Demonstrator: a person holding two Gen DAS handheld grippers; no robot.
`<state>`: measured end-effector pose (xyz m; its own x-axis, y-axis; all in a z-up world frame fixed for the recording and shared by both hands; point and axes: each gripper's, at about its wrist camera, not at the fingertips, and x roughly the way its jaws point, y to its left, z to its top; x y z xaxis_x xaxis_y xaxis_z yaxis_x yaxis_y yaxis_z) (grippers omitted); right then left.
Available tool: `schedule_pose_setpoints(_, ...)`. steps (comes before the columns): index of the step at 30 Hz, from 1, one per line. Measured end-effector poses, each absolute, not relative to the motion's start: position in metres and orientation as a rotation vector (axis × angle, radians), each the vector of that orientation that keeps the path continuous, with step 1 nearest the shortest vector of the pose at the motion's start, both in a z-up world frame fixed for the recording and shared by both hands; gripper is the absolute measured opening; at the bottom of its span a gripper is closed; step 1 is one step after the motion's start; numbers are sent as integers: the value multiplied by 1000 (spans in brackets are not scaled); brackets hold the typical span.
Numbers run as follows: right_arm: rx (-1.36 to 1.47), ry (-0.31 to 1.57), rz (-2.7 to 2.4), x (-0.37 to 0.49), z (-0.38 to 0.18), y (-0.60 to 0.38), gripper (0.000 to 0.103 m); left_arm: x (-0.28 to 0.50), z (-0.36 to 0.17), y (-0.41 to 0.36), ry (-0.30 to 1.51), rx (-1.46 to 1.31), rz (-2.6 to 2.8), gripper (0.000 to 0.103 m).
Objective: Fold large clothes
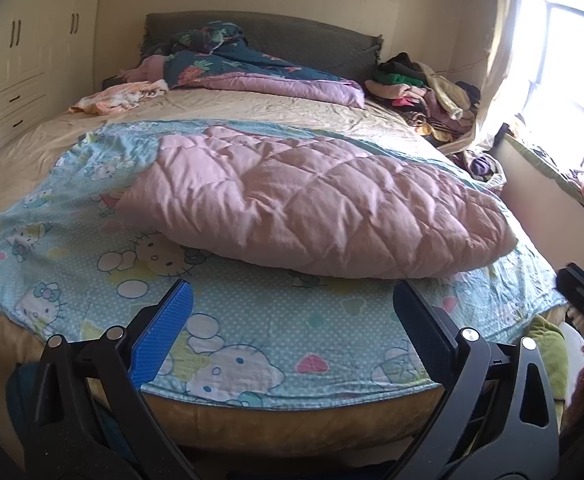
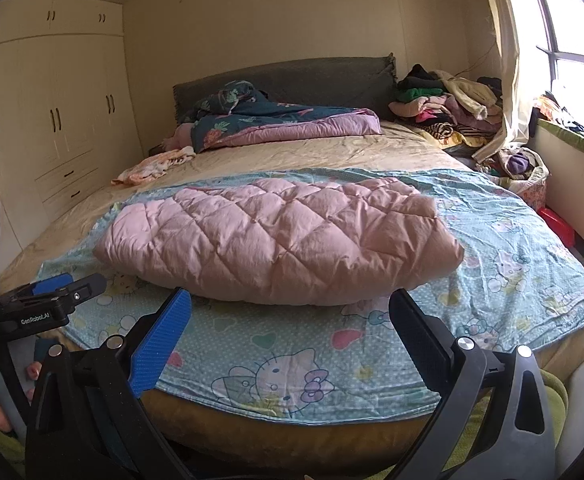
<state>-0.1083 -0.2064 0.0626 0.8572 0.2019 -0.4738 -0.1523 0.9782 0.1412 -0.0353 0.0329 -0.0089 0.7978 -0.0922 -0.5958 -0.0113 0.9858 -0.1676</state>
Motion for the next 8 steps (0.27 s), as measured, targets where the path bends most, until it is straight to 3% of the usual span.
schedule_pose_setpoints(8,307,403,-324,-119,71,-416,99,25,-25,147,684,-250,266,94)
